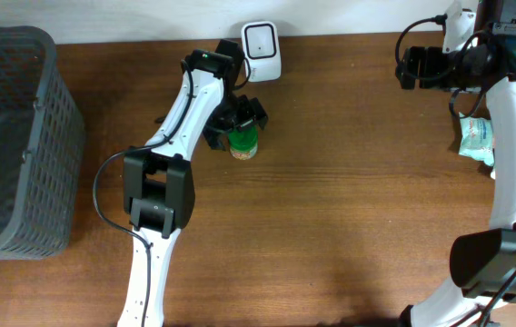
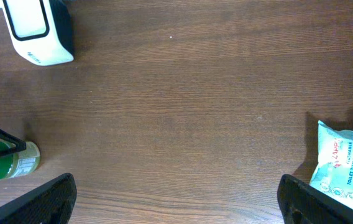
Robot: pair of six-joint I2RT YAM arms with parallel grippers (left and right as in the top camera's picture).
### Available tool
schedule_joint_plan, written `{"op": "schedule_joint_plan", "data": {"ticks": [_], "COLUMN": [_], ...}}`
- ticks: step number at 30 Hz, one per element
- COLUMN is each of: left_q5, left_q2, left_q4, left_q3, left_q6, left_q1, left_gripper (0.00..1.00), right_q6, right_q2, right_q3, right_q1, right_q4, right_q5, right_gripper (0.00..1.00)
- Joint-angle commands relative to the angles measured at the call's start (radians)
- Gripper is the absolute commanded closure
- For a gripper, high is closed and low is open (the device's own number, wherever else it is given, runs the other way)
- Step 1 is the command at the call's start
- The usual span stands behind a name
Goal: Scan the item barcode
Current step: 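Grasp the green-lidded jar with the left gripper and lift it, then hold the green jar up toward the scanner face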
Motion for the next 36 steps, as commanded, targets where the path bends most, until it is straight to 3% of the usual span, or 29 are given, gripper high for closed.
{"op": "schedule_joint_plan", "data": {"ticks": [1,2,4,9,18,26,29,36], "left_q5": [-0.09,-0.104,-0.163,-0.189,0.082,-0.047,-0.267,-0.278], "left_q2": [0.006,0.006,0.006,0.006,0.006,0.008,0.008,0.008], "left_q4": [-0.01,-0.009,-0.026,-0.053,-0.126,-0.116,-0.023,0.104], "left_q3": [0.07,0.094,0.186,0.229,0.226,0.193,0.094,-0.029], "left_q6": [0.095,0.175,0.545,1.081,1.477,1.493,1.416,1.416], "left_q1": [0.01,0.012,0.02,0.02,0.007,-0.08,-0.095,-0.085], "left_gripper": [0.01,0.01,0.01,0.01,0.01,0.01,0.01,0.01], "right_q6": [0.005,0.005,0.005,0.005,0.005,0.005,0.005,0.005], "right_q2": [0.003,0.003,0.003,0.003,0.003,0.003,0.003,0.003], "right_q3": [0.0,0.0,0.0,0.0,0.0,0.0,0.0,0.0], "right_q1": [0.005,0.005,0.005,0.005,0.005,0.005,0.005,0.005], "right_q4": [-0.003,-0.003,-0.003,-0.003,-0.003,-0.003,-0.003,-0.003], "right_q5": [-0.008,-0.008,-0.008,-0.008,-0.008,-0.008,-0.008,-0.008], "right_gripper": [0.01,0.01,0.01,0.01,0.01,0.01,0.01,0.01]}}
